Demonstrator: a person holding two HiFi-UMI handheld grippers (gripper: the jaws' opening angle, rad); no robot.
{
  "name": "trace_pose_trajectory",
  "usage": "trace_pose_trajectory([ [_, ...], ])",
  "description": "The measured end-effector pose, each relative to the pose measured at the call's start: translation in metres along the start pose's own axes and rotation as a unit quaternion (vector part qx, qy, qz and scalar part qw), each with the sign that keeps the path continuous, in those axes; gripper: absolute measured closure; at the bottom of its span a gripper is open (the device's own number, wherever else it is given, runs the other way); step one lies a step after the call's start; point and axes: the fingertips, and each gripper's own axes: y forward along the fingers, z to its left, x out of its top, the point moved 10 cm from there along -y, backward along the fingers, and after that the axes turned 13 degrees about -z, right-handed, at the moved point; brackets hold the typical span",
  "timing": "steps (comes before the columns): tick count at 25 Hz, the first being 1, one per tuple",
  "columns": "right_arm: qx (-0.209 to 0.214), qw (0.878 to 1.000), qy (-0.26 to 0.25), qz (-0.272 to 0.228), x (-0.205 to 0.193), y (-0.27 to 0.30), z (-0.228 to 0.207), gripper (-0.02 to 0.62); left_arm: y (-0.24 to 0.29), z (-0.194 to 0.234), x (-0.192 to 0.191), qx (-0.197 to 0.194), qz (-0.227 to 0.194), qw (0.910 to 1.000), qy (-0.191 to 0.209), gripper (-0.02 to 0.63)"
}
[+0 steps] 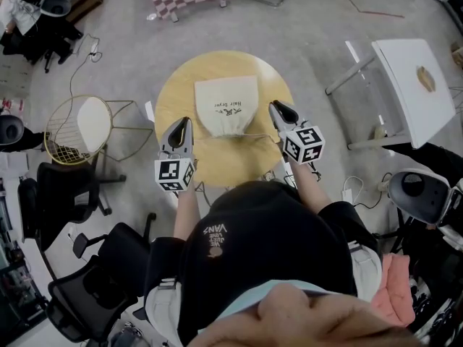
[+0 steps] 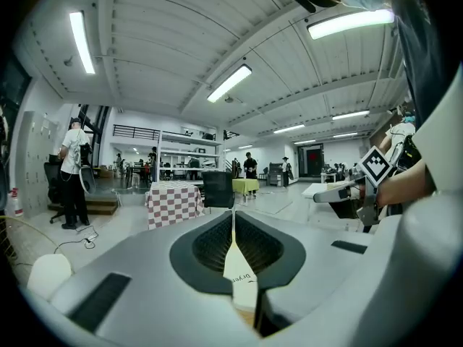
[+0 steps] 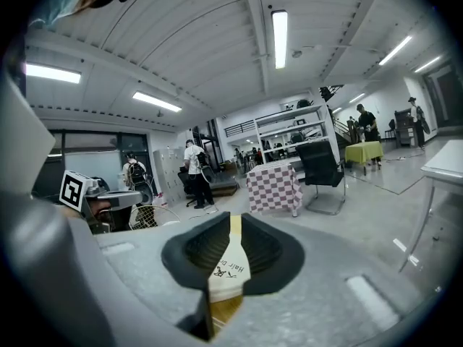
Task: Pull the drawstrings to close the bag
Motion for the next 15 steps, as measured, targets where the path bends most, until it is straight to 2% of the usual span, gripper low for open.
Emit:
trace_pose_trajectory([
  [6,0.026,1.0,-0.005,-0.008,0.007,0.003,0.006,0.588,0.007,-0.013,0.009,-0.014,-0.008,0.9999,0.0,0.588],
  [15,0.074,0.997,-0.005,-0.003,0.013,0.01,0.02,0.591,0.012,-0.028,0.021,-0.027,-0.02,0.9994,0.005,0.595],
])
